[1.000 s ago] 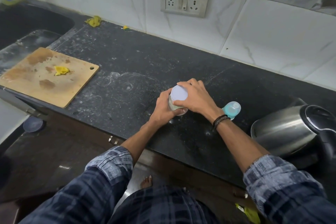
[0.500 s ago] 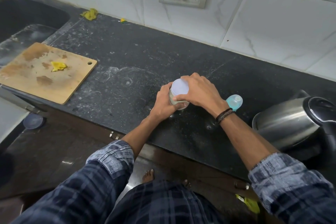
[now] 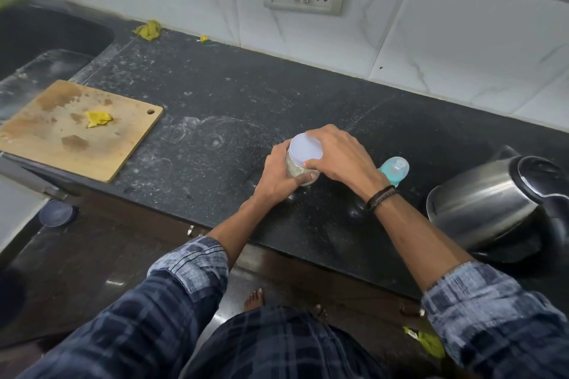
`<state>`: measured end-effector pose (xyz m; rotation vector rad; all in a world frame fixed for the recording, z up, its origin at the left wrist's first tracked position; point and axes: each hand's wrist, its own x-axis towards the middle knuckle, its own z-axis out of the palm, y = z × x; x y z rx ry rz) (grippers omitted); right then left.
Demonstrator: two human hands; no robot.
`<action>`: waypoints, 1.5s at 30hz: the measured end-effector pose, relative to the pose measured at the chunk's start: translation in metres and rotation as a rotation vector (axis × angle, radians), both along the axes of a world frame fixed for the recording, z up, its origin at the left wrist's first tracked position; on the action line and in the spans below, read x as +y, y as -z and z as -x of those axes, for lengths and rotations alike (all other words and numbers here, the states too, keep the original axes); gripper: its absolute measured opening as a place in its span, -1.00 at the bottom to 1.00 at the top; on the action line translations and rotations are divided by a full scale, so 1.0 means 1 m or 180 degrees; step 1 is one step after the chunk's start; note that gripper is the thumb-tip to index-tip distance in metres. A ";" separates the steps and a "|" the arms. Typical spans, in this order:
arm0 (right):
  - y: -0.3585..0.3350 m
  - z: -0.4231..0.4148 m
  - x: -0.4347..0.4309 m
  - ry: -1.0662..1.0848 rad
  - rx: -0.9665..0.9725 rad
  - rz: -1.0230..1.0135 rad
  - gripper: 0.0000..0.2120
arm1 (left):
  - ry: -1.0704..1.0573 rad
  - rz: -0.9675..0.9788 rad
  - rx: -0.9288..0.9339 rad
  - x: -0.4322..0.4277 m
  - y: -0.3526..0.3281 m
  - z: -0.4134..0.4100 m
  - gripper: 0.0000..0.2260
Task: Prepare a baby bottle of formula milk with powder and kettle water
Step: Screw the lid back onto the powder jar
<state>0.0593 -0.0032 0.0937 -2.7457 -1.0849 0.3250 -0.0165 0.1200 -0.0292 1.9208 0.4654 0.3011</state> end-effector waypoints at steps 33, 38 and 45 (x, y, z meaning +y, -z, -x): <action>0.007 -0.003 0.002 0.0147 -0.0302 0.0033 -0.32 | 0.0039 -0.0209 0.0096 0.002 0.001 -0.001 -0.25; 0.011 -0.002 0.003 -0.0077 -0.0116 0.0063 -0.27 | 0.0037 -0.0215 0.0144 0.002 -0.001 0.000 -0.25; 0.012 -0.004 0.002 0.0011 -0.0594 0.0140 -0.23 | 0.0064 -0.0197 0.0123 0.003 -0.001 -0.001 -0.24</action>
